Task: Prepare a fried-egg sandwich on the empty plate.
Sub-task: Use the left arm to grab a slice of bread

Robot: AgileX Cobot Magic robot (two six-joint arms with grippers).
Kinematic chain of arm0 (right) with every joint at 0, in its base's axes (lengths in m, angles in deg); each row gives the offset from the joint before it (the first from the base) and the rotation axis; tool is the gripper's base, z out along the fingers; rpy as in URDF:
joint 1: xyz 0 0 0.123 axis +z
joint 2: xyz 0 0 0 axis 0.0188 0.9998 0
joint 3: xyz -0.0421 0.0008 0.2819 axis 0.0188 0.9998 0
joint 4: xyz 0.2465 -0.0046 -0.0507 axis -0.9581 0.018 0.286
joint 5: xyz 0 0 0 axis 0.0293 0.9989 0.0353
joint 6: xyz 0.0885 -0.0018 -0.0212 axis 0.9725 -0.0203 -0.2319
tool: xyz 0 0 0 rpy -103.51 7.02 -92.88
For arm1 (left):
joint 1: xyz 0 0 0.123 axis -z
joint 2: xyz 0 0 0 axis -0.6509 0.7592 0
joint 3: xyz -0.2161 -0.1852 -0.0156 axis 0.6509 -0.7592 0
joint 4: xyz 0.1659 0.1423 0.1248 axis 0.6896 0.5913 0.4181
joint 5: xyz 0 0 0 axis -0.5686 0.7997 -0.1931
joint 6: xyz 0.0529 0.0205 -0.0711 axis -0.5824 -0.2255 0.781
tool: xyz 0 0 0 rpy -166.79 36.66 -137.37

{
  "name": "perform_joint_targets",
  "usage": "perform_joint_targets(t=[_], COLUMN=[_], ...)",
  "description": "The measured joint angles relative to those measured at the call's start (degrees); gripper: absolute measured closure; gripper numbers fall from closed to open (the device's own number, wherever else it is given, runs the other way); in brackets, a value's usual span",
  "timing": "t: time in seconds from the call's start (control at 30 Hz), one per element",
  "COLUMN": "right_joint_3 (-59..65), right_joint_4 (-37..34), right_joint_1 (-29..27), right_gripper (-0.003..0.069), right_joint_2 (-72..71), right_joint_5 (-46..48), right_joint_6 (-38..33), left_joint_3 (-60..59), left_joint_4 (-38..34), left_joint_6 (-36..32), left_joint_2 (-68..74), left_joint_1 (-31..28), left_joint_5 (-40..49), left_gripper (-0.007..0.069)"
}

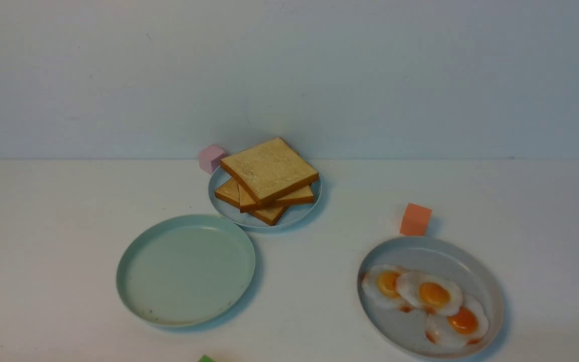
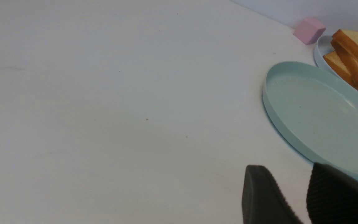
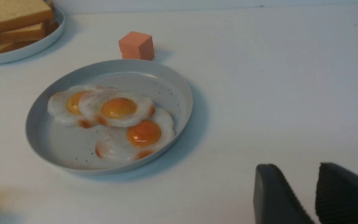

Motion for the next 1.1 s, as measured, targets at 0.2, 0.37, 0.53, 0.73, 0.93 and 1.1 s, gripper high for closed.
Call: perform_joint_targets(t=[0.2, 0.37, 0.53, 0.73, 0.93, 1.1], right_joint_3=[0.0, 0.0, 0.0, 0.0, 0.0, 0.02], right_joint_4=[0.0, 0.0, 0.0, 0.0, 0.0, 0.0], right_joint_1=[0.0, 0.0, 0.0, 0.86, 2.37, 2.37], right_gripper=[0.0419, 0.0419, 0.0419, 0.0419, 0.0419, 0.0419], right_joint_2=[0.0, 0.0, 0.0, 0.0, 0.0, 0.0], right_joint_5=[0.0, 0.0, 0.0, 0.0, 0.0, -0.54], right_joint_6=[0.0, 0.0, 0.05, 0.05, 0.0, 0.0], left_joint_3=[0.0, 0.0, 0.0, 6.59, 24.42, 35.84], left_joint_4=[1.11, -10.59, -20.99, -18.3, -10.97, -9.86], left_joint_6=[1.53, 10.61, 16.39, 14.11, -3.03, -11.43], left_joint_2=[0.0, 0.0, 0.0, 2.2, 17.17, 29.55], left_joint_1=[0.0, 0.0, 0.0, 0.0, 5.67, 17.87], left_joint_5=[-3.99, -12.81, -23.2, -17.39, -6.54, 6.04], left_gripper=[0.0386, 0.0386, 0.0386, 0.044, 0.0638, 0.0638])
